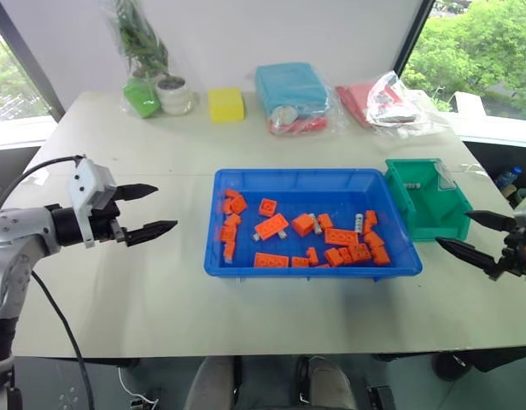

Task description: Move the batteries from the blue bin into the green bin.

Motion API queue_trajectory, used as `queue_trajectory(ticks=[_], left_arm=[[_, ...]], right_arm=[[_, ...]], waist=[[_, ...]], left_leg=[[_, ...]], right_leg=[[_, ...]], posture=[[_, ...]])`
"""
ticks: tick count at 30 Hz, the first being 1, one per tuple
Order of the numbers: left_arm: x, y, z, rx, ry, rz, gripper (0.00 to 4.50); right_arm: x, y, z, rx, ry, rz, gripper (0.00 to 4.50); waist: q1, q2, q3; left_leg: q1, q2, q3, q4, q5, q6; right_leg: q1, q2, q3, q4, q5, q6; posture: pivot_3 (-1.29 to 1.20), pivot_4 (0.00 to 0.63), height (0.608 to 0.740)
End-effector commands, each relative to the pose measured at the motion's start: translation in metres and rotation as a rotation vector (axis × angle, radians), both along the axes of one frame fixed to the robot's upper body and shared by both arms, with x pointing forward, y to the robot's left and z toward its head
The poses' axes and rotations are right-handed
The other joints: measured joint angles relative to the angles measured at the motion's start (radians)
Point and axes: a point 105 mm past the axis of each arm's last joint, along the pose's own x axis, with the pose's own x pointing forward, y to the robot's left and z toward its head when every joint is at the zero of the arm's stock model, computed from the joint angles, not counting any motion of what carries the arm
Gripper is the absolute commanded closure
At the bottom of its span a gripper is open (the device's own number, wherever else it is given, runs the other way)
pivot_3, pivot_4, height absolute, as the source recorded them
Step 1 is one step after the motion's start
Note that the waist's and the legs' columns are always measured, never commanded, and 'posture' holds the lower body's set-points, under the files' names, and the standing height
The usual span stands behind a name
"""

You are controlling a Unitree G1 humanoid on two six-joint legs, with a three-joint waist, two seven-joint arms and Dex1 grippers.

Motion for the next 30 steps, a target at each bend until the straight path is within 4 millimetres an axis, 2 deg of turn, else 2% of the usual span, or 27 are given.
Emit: queue_trajectory(ticks=[1, 19, 23, 27, 30], left_arm=[[-0.003, 0.003, 0.015, 0.014, -0.058, 0.006, 0.0], [-0.004, 0.002, 0.015, 0.009, -0.05, 0.008, 0.0], [-0.004, -0.004, 0.018, -0.002, -0.054, -0.013, 0.0], [-0.01, -0.017, 0.021, -0.008, -0.053, -0.071, 0.0], [-0.016, -0.024, 0.019, -0.004, -0.02, -0.119, 0.0]], right_arm=[[0.002, 0.001, 0.01, -0.009, -0.042, 0.01, 0.06], [0.004, -0.002, 0.011, -0.025, -0.041, 0.014, 0.06], [0.01, 0.001, 0.013, -0.036, -0.037, 0.046, 0.06], [0.027, 0.017, 0.028, -0.061, -0.054, 0.149, 0.06], [0.041, 0.044, 0.039, -0.05, -0.041, 0.299, 0.06]], waist=[[0.0, 0.0, 0.0], [0.0, 0.0, 0.0], [0.0, 0.0, 0.0], [-0.003, 0.001, 0.0], [-0.006, 0.0, 0.0]], left_leg=[[0.0, 0.0, 0.0, 0.0, 0.0, 0.0], [0.0, 0.0, 0.002, 0.0, 0.0, 0.0], [0.0, 0.0, 0.003, 0.0, 0.0, 0.0], [0.0, 0.002, 0.003, 0.001, 0.0, 0.0], [0.0, 0.005, 0.006, 0.001, 0.0, 0.0]], right_leg=[[0.0, 0.0, 0.0, 0.0, 0.0, 0.0], [0.0, 0.0, 0.0, 0.0, 0.001, 0.0], [0.0, 0.0, 0.0, 0.0, 0.001, 0.0], [-0.002, 0.0, 0.0, 0.0, 0.002, -0.001], [-0.004, 0.001, 0.0, 0.001, 0.004, -0.001]], posture=[[0.0, 0.15, 0.683], [0.0, 0.15, 0.683], [0.0, 0.15, 0.683], [0.0, 0.15, 0.683], [0.0, 0.15, 0.683]])
